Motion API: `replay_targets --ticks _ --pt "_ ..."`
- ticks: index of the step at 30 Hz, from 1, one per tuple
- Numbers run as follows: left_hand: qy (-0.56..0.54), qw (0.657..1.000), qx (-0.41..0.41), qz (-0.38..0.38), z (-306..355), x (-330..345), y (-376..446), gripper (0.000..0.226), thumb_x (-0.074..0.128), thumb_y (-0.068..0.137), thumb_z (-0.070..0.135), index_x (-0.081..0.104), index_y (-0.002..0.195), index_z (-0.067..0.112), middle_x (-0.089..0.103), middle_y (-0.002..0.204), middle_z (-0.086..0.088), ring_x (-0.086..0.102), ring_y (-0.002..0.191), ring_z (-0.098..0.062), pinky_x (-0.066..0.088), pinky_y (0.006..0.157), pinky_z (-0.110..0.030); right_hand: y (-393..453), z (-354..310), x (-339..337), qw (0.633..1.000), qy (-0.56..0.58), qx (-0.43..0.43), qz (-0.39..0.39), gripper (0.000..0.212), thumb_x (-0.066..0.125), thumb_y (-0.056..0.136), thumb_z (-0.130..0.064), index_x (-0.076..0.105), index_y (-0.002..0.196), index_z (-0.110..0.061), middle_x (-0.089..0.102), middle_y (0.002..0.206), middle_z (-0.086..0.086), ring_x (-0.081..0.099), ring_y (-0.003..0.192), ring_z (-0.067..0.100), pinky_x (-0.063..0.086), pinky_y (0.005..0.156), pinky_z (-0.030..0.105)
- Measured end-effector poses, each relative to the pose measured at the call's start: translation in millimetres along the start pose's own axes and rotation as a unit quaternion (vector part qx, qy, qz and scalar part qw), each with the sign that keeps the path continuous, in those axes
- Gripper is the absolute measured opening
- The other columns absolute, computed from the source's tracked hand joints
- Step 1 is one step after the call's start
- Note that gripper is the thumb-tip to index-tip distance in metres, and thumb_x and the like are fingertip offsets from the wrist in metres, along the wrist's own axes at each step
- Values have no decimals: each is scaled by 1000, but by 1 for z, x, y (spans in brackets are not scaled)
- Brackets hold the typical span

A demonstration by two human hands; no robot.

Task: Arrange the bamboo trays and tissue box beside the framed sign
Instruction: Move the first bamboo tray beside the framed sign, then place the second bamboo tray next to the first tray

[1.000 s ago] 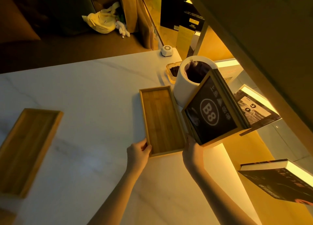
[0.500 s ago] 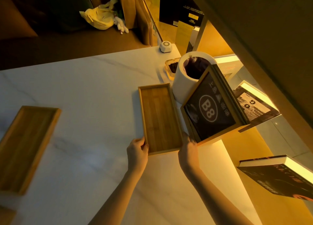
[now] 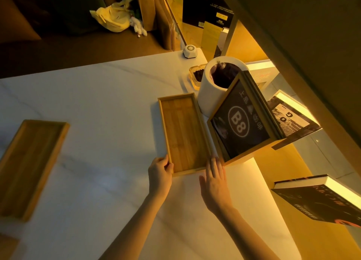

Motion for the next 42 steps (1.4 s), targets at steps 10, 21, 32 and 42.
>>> replay_targets --ticks 10,21,32,42 --pt "59 995 46 -61 11 -6 -4 31 51 87 21 55 113 3 64 103 -17 62 96 -29 50 81 -29 8 -12 -24 999 -42 -19 12 40 72 75 -15 61 110 0 64 115 20 59 108 39 53 86 45" --pt "261 949 171 52 22 -110 -36 24 49 87 27 61 86 5 66 76 -12 62 68 -26 51 57 -31 19 -110 -83 984 8 -176 -23 20 40 95 -19 56 102 -10 61 101 8 57 93 23 51 77 35" --pt "330 931 99 118 -99 -255 -37 56 56 83 33 39 128 5 56 127 -22 55 113 -38 50 89 -49 -11 -268 -61 976 21 -216 -9 41 40 95 -25 35 134 -12 43 141 8 36 132 24 31 109 39" --pt "282 959 -20 24 -227 -352 -17 58 37 91 37 18 138 10 22 150 -17 22 138 -32 26 110 -48 -37 -387 24 981 16 -181 -72 57 29 96 -33 7 143 -8 13 155 10 8 142 26 12 116 39"
Point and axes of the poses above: each hand's wrist, its own y-axis towards the middle knuckle, its own x-axis out of the palm, z = x × y, the point moved 9 cm from there along y, towards the middle knuckle
